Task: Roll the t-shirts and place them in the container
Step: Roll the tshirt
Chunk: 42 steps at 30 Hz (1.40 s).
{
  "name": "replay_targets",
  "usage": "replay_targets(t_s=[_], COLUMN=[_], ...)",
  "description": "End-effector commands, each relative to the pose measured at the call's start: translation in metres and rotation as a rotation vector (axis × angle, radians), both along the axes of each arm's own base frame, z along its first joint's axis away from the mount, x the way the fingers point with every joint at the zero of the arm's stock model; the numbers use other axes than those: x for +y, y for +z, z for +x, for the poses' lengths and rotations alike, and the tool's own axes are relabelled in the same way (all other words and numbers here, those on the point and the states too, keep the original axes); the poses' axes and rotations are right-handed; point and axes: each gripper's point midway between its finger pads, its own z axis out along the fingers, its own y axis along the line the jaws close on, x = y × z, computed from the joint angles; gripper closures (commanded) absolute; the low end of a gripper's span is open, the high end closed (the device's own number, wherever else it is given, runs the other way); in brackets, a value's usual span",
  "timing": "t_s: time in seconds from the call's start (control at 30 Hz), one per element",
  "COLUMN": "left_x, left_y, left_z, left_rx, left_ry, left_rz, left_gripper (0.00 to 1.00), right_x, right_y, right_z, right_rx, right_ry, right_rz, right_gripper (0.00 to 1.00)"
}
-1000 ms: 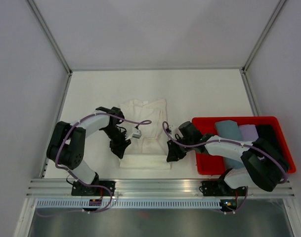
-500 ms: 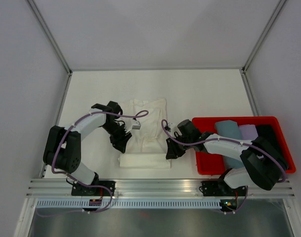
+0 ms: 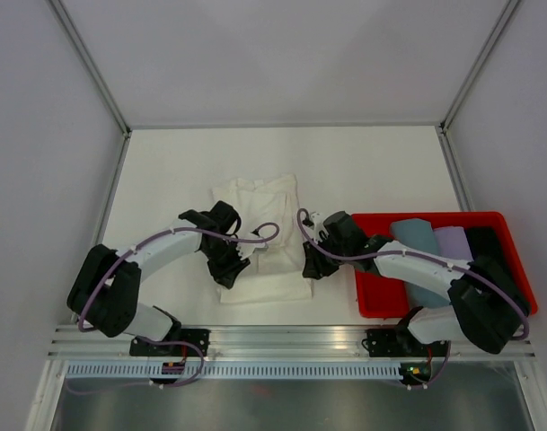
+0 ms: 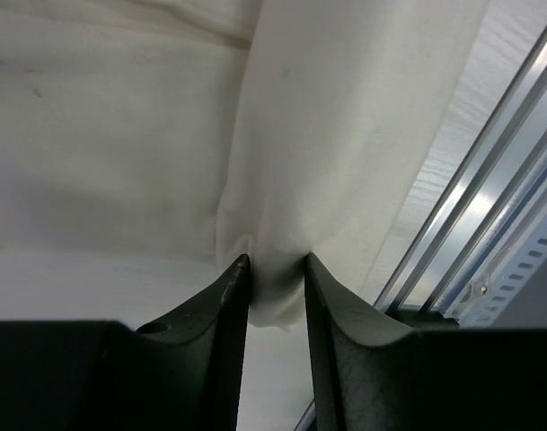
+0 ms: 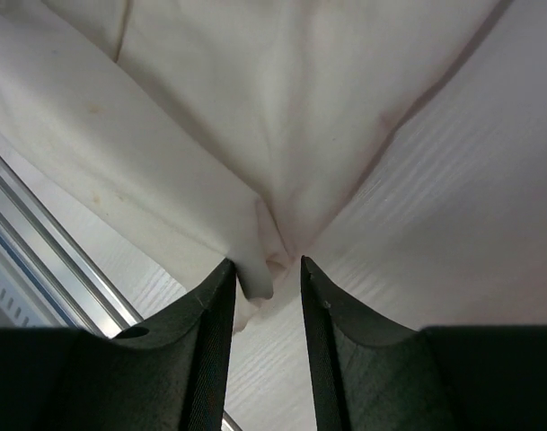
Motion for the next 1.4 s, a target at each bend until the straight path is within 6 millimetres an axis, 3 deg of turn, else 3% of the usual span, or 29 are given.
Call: replay_targets(t_s=[0.0,0.17,0.2,0.23,0.27,0.33,0.37,0.4,0.53,0.67,0.83,1.07,1.17,1.27,1.37], left_x=[0.001,-0.006,-0.006,-0.006,-0.005,-0.004,-0.003,-0.001,0.004,0.001,0.000,0.019,0.022,0.025,0.027], left_y=[-0.012,-0.015,-0.016,-0.017,-0.019,-0.022,-0.023,-0.024,-0.019,-0.004,0.000,-0.006,-0.007,-0.006,-0.002], left_z=[0.016,0.019,0.018,0.019,0.019,0.020,0.020,0.021,0.026,0.024,0.016,0.004,0.007,0.014,0.022], left_rx=[-0.021,0.005,0.012,0.009,0.014,0.015,0.018,0.014,-0.014,-0.046,-0.017,-0.018,-0.028,-0.040,-0.072], left_ry=[0.095,0.100,0.101,0.103,0.103,0.111,0.110,0.114,0.111,0.079,0.080,0.046,0.049,0.062,0.059], left_rz=[0.019,-0.012,-0.008,-0.009,-0.005,0.000,0.002,0.005,-0.012,-0.060,-0.071,-0.028,-0.013,0.000,0.008], left_gripper=[0.64,0.65,0.65,0.65,0.66,0.66,0.66,0.66,0.67,0.64,0.64,0.64,0.64,0.64,0.64], right_x=[0.004,-0.004,-0.002,-0.001,0.003,0.009,0.019,0.021,0.017,-0.002,0.020,0.029,0.025,0.027,0.027], right_y=[0.049,0.088,0.094,0.099,0.105,0.109,0.110,0.109,0.083,0.030,0.029,0.004,-0.005,-0.010,-0.019], right_z=[0.024,0.017,0.014,0.015,0.009,0.003,-0.016,-0.020,-0.037,-0.041,-0.022,-0.039,-0.035,-0.033,-0.033], right_rx=[-0.157,-0.343,-0.363,-0.395,-0.436,-0.591,-0.661,-0.777,-0.893,-0.833,-0.928,-0.912,-0.895,-0.873,-0.838], right_ry=[-0.038,0.050,0.085,0.095,0.138,0.288,0.393,0.520,0.747,0.858,0.818,0.924,0.904,0.885,0.876], right_rz=[0.061,0.127,0.149,0.155,0.167,0.136,0.132,0.086,-0.067,-0.235,-0.285,-0.360,-0.409,-0.426,-0.448], right_gripper=[0.59,0.52,0.49,0.38,0.36,0.35,0.34,0.33,0.31,0.30,0.27,0.27,0.28,0.30,0.42])
